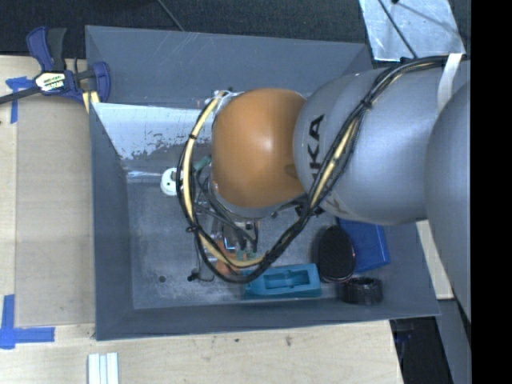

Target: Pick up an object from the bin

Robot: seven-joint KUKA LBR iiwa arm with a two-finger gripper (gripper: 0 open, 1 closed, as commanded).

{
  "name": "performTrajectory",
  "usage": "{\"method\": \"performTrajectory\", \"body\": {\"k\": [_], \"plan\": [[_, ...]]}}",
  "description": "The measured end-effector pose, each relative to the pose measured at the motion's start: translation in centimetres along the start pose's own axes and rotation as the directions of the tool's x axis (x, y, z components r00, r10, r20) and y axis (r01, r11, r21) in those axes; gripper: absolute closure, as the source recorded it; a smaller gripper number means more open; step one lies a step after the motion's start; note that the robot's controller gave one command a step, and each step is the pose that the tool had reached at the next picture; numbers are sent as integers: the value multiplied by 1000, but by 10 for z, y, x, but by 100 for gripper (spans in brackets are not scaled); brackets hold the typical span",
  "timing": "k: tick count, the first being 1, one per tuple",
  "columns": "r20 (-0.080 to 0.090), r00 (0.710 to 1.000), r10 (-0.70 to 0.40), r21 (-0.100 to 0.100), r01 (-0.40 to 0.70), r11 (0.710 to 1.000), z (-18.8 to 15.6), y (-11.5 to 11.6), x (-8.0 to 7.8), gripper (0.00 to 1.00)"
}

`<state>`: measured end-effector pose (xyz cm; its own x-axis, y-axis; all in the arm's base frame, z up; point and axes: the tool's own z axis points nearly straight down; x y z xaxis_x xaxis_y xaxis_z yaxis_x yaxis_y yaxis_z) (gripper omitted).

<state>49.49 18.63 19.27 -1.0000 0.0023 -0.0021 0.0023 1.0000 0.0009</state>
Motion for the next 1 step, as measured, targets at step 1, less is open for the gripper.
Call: {"method": "performTrajectory", "body": {"k": [1], "plan": [[0, 1000, 0, 0, 0, 1000, 0, 0, 0, 0]]}}
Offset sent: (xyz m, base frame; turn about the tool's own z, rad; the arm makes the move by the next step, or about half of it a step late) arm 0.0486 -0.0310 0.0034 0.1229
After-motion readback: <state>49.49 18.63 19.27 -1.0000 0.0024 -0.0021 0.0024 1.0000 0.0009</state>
